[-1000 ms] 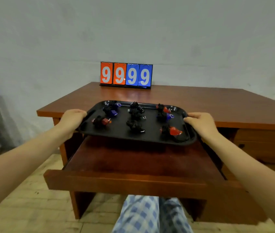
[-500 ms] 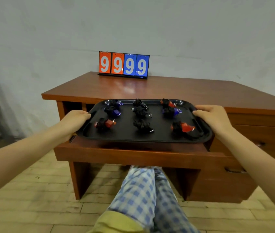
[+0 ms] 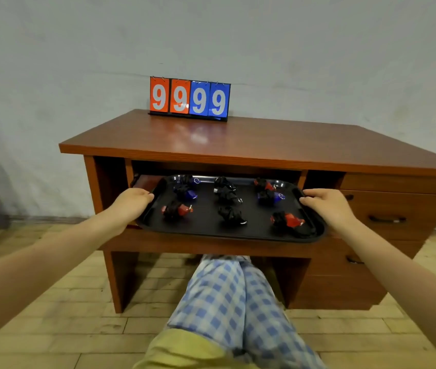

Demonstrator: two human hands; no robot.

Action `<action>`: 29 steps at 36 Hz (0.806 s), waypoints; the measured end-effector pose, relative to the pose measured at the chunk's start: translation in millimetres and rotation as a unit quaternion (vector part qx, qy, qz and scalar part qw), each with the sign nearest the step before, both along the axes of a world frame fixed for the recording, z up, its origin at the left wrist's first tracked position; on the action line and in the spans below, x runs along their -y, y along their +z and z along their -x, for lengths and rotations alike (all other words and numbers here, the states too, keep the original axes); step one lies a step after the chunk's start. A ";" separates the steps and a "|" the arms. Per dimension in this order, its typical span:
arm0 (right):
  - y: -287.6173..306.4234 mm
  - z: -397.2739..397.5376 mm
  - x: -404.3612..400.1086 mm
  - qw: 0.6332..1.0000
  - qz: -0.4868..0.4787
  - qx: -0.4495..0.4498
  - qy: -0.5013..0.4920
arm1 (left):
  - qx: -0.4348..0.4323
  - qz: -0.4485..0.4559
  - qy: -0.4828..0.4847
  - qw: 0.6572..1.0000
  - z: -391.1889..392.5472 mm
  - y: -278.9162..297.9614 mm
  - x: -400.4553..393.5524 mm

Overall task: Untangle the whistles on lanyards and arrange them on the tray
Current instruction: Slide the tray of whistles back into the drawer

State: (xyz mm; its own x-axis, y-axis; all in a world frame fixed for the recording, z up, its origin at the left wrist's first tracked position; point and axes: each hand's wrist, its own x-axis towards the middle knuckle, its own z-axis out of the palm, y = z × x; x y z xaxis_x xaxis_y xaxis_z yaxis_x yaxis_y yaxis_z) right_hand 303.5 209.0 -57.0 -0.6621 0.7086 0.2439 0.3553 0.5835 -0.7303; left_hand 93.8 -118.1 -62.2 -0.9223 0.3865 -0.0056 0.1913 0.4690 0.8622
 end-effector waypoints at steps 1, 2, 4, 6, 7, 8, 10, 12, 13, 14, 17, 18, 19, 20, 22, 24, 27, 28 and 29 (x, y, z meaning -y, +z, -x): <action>-2.6 3.0 -1.5 1.000 0.008 0.002 0.000 | 0.001 0.003 0.004 1.000 1.6 0.2 -1.6; -5.1 6.9 -3.9 1.000 0.016 0.005 0.000 | 0.002 0.008 0.006 1.000 4.9 0.7 -3.3; -10.0 15.6 -9.4 1.000 0.021 0.013 0.004 | 0.000 0.021 0.004 1.000 13.8 0.2 -6.7; -13.6 22.8 -13.2 1.000 0.021 0.012 0.005 | -0.007 0.035 -0.003 0.999 20.2 -1.6 -9.4; -15.2 26.8 -15.6 1.000 0.025 0.011 0.004 | -0.012 0.043 -0.004 0.999 24.7 -3.6 -11.4; -16.7 30.2 -17.1 0.999 0.030 0.011 0.005 | -0.018 0.050 -0.004 0.999 28.5 -5.9 -12.7; -20.9 38.0 -21.5 0.999 0.041 0.017 0.011 | -0.023 0.067 -0.003 0.997 35.4 -10.2 -16.9; -25.7 44.9 -25.6 0.999 0.044 0.024 0.016 | -0.028 0.084 -0.003 0.996 42.2 -14.2 -21.4; -28.0 47.6 -27.7 0.999 0.044 0.026 0.018 | -0.030 0.089 -0.001 0.996 45.8 -16.0 -23.6; -30.8 50.9 -30.4 0.998 0.048 0.025 0.017 | -0.036 0.093 0.001 0.995 49.1 -17.8 -26.2; -32.5 58.3 -38.1 0.998 0.058 0.018 0.014 | -0.051 0.110 0.008 0.993 54.9 -17.9 -31.2; -33.7 61.5 -41.2 0.998 0.064 0.016 0.014 | -0.057 0.116 0.008 0.992 57.3 -18.8 -32.7; -34.4 63.8 -43.2 0.997 0.070 0.014 0.015 | -0.064 0.122 0.008 0.990 59.5 -20.1 -33.9; -35.7 66.3 -45.5 0.997 0.075 0.011 0.015 | -0.070 0.126 0.008 0.990 61.5 -21.1 -34.9; -38.4 70.3 -49.3 0.997 0.079 0.007 0.017 | -0.079 0.137 0.007 0.987 66.1 -23.3 -36.9; -40.8 73.1 -52.6 0.998 0.067 0.007 0.019 | -0.086 0.146 0.004 0.986 71.0 -25.9 -36.8; -43.6 76.6 -58.3 0.998 0.053 0.011 0.024 | -0.092 0.145 0.001 0.985 77.5 -30.1 -37.1; -44.8 77.8 -60.2 0.998 0.051 0.011 0.026 | -0.097 0.147 0.001 0.984 78.2 -31.3 -37.8; -45.7 78.9 -61.4 0.998 0.047 0.012 0.028 | -0.104 0.149 0.003 0.983 78.8 -32.7 -38.6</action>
State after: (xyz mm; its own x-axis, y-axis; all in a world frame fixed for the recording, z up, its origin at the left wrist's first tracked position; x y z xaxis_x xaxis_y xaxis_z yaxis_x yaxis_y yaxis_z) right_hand 224.5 270.4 -102.7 -0.7058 0.6897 0.1614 0.3432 0.5323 -0.7739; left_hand 15.0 -79.5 -94.9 -0.9181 0.3899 0.0712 0.3448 0.6971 0.6286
